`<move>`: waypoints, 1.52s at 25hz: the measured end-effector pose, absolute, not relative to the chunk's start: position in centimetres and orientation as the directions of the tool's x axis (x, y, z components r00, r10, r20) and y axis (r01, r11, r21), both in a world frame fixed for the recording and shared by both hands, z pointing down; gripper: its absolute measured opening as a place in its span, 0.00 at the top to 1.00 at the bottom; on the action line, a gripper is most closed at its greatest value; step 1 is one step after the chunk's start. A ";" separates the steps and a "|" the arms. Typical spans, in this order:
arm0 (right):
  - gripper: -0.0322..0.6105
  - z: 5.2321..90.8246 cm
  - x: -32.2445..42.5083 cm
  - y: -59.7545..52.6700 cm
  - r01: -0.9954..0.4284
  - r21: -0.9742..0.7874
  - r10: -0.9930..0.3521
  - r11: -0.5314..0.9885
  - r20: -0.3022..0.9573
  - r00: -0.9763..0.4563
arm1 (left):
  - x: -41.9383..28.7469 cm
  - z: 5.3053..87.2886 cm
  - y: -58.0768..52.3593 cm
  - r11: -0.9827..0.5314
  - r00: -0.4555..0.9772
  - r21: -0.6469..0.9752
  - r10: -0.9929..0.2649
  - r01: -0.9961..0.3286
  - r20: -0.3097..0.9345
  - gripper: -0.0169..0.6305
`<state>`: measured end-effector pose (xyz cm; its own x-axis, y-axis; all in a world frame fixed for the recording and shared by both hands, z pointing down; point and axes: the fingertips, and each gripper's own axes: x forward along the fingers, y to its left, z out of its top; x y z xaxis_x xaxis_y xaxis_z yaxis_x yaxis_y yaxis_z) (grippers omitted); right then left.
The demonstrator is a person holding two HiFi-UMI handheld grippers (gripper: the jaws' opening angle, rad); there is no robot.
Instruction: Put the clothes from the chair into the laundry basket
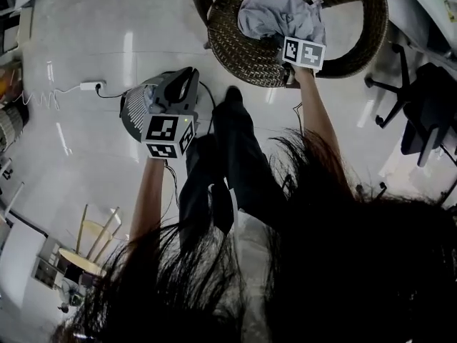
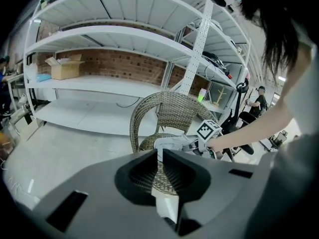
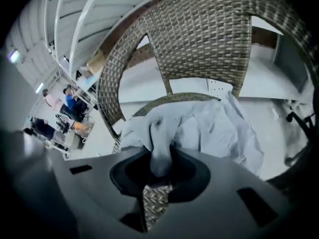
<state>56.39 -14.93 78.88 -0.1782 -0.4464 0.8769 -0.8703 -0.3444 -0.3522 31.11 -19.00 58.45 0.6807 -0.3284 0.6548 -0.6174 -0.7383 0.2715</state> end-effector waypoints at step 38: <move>0.84 39.6 19.1 -11.3 -0.874 -0.448 -0.737 0.188 0.524 -0.427 | -8.0 44.9 -4.7 -0.492 0.530 0.218 -0.689 -0.843 0.494 0.93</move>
